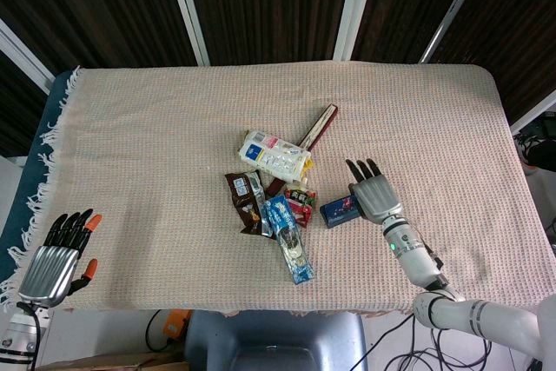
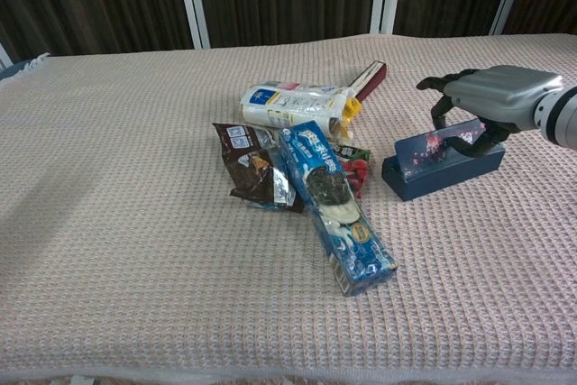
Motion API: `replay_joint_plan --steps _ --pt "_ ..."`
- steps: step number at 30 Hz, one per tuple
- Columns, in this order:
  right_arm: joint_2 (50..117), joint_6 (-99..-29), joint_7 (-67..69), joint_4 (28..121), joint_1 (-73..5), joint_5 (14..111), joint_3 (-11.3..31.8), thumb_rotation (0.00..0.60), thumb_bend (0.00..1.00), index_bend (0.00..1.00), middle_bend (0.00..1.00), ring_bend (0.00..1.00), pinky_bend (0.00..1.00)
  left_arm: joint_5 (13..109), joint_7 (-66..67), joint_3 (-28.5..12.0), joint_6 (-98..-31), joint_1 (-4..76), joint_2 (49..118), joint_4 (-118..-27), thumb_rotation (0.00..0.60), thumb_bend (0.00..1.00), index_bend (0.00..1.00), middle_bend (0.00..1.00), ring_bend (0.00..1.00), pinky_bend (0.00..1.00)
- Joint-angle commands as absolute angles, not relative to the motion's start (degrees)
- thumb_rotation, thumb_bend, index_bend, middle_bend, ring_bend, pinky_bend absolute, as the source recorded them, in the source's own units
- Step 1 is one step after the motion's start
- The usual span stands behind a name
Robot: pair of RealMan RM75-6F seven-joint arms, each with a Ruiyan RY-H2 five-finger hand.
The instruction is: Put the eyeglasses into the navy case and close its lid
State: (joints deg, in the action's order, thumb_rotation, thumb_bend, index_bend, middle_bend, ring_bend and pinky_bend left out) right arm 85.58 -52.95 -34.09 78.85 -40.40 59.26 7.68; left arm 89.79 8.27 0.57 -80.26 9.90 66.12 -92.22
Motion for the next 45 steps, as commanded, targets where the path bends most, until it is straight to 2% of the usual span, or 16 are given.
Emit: replay_joint_plan --steps 1,5,11,13,14,18,20,23,26,29,36,38,42,45 --pt "86.2 -52.7 -34.6 78.1 -40.9 58.5 7.8 0.600 0.63 0.71 0.09 0.00 0.00 89.7 8.4 0.6 -80.1 10.0 66.1 -92.3 0.600 0.42 0.00 0.00 0.00 0.05" --pt "87.0 -52.3 -34.9 76.8 -41.4 57.4 8.0 0.600 0.63 0.68 0.09 0.00 0.00 89.5 8.5 0.5 -79.9 10.0 66.1 -92.3 0.600 0.42 0.00 0.00 0.00 0.05" --pt "88.6 -52.4 -35.4 74.0 -42.2 56.7 8.3 0.600 0.63 0.51 0.09 0.00 0.00 89.5 8.7 0.6 -79.9 10.0 66.0 -92.5 0.600 0.42 0.00 0.00 0.00 0.05" --pt "89.4 -52.2 -35.2 72.6 -42.7 56.0 8.9 0.600 0.63 0.48 0.09 0.00 0.00 89.6 8.7 0.7 -79.9 10.0 66.0 -92.5 0.600 0.42 0.00 0.00 0.00 0.05" --pt "89.7 -52.2 -35.3 72.0 -42.9 55.7 9.2 0.600 0.62 0.47 0.09 0.00 0.00 89.6 8.7 0.7 -79.9 10.0 66.0 -92.5 0.600 0.42 0.00 0.00 0.00 0.05" --pt "90.8 -52.6 -36.0 69.6 -43.9 54.2 10.5 0.600 0.45 0.44 0.08 0.00 0.00 89.8 8.5 0.8 -80.1 9.9 66.0 -92.5 0.600 0.42 0.00 0.00 0.00 0.05" --pt "90.9 -52.6 -36.1 69.4 -44.1 53.6 10.8 0.600 0.41 0.43 0.08 0.00 0.00 89.8 8.4 0.7 -80.1 10.0 66.0 -92.4 0.600 0.42 0.00 0.00 0.00 0.05" --pt "90.4 -53.6 -35.6 70.0 -43.8 53.9 11.0 0.600 0.41 0.42 0.07 0.00 0.00 89.9 8.4 0.7 -80.3 9.9 66.0 -92.4 0.600 0.43 0.00 0.00 0.00 0.05" --pt "88.2 -57.2 -33.3 73.1 -41.9 56.4 10.9 0.600 0.40 0.40 0.07 0.00 0.00 90.3 7.9 0.7 -80.8 9.8 65.9 -92.3 0.600 0.43 0.00 0.00 0.00 0.05" --pt "83.4 -64.0 -29.6 79.8 -37.5 61.8 9.2 0.600 0.40 0.36 0.06 0.00 0.00 90.7 7.2 0.6 -81.4 9.7 66.0 -91.9 0.600 0.42 0.00 0.00 0.00 0.05" --pt "67.6 -78.9 -22.7 96.8 -23.4 73.5 -0.3 0.600 0.38 0.19 0.00 0.00 0.00 92.8 5.9 0.6 -84.1 9.2 66.6 -90.5 0.600 0.42 0.00 0.00 0.00 0.04" --pt "65.1 -82.3 -20.8 98.1 -19.8 76.1 -2.7 0.600 0.37 0.18 0.00 0.00 0.00 93.2 5.8 0.5 -84.9 9.0 66.8 -90.2 0.600 0.42 0.00 0.00 0.00 0.04" --pt "64.4 -83.9 -20.0 98.2 -18.2 77.1 -3.7 0.600 0.37 0.15 0.00 0.00 0.00 93.4 5.9 0.5 -85.2 8.9 66.9 -90.1 0.600 0.42 0.00 0.00 0.00 0.04" --pt "63.9 -90.5 -14.9 96.6 -12.7 80.6 -5.7 0.600 0.37 0.12 0.00 0.00 0.00 93.9 6.5 0.4 -86.0 8.7 67.5 -89.7 0.600 0.42 0.00 0.00 0.00 0.03"
